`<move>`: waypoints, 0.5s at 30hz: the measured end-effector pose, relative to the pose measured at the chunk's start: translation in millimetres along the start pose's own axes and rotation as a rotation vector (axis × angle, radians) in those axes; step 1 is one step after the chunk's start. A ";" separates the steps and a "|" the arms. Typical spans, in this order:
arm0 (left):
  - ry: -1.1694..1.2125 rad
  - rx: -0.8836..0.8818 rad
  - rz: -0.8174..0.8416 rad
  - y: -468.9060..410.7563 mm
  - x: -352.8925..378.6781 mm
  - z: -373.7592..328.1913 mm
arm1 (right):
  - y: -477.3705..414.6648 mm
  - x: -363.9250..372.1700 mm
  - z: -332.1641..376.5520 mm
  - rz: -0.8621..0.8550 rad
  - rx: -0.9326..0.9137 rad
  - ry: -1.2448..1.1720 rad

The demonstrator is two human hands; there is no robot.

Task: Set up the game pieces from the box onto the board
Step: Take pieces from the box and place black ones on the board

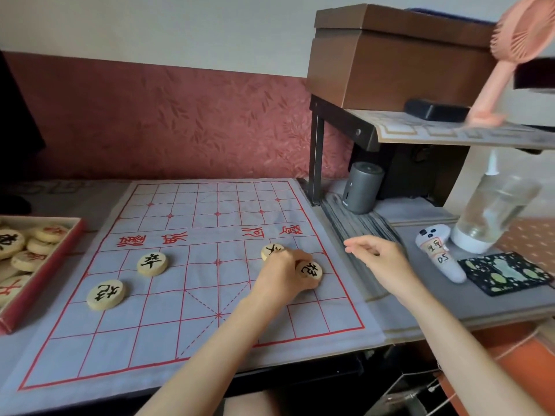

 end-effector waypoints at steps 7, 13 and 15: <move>0.087 -0.005 -0.099 5.6 -13.8 7.0 | -0.1 15.6 6.2 0.054 -0.017 0.029; 0.103 0.001 -0.177 27.2 -57.2 37.7 | 0.0 49.9 28.4 0.118 -0.074 0.015; 0.065 -0.013 -0.211 35.4 -76.5 53.2 | 0.8 69.0 38.0 0.161 -0.081 -0.020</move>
Point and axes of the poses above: each hand's wrist, its own y-axis away from the middle knuckle, its own x-axis out of the palm, z = x × y, the point moved 3 cm from there along -y, towards the middle knuckle, and after that the axes turned 15 degrees about -y, right-handed, at the moved point
